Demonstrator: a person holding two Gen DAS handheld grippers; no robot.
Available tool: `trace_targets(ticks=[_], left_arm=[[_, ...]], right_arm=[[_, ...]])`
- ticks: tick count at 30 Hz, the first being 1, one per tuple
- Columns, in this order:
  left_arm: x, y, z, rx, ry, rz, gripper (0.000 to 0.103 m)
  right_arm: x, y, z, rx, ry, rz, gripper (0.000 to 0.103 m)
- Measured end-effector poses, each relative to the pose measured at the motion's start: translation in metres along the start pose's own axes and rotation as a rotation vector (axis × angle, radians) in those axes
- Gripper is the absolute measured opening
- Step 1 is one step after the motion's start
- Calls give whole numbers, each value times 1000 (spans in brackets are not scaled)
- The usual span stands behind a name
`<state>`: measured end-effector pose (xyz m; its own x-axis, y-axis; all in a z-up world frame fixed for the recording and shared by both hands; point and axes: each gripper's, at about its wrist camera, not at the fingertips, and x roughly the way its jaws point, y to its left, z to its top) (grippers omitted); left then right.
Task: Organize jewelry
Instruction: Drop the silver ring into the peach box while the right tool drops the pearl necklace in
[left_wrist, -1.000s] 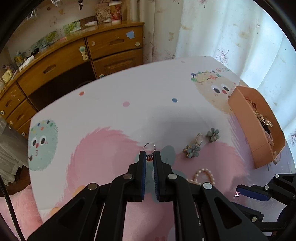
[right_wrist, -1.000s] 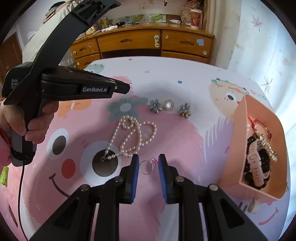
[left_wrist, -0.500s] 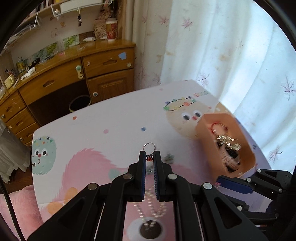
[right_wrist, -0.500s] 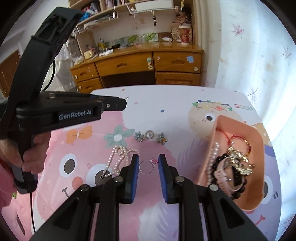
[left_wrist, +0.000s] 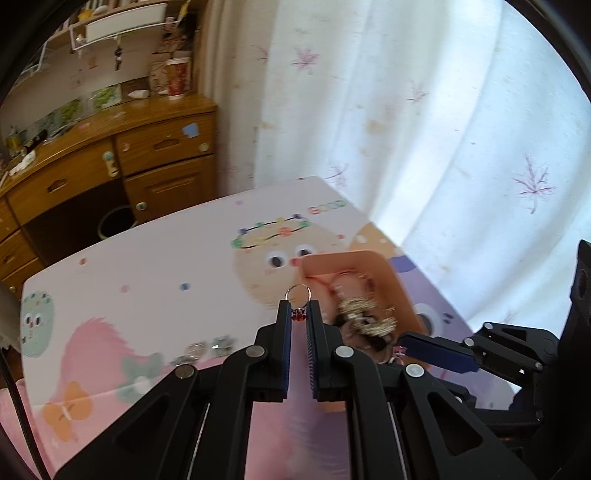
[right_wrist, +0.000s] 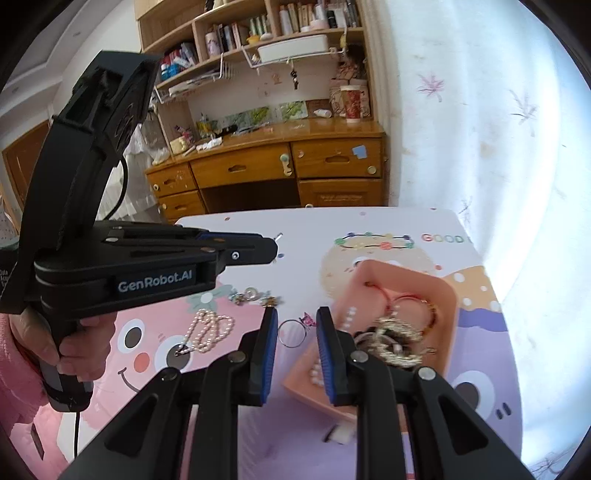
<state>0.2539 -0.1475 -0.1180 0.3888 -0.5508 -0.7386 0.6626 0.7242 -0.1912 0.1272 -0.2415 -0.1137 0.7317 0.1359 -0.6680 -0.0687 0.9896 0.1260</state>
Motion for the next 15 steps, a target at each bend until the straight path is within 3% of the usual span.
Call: trace_targets(ticks=[4, 11, 15], left_arm=[[9, -21, 3, 2, 19, -28, 6], [28, -55, -2, 23, 82, -75, 6], [35, -66, -6, 35, 117, -66, 15]], right_arm=[[-11, -20, -2, -1, -5, -10, 21], [-15, -47, -13, -40, 70, -41, 22], [-6, -55, -19, -66, 154, -70, 29]])
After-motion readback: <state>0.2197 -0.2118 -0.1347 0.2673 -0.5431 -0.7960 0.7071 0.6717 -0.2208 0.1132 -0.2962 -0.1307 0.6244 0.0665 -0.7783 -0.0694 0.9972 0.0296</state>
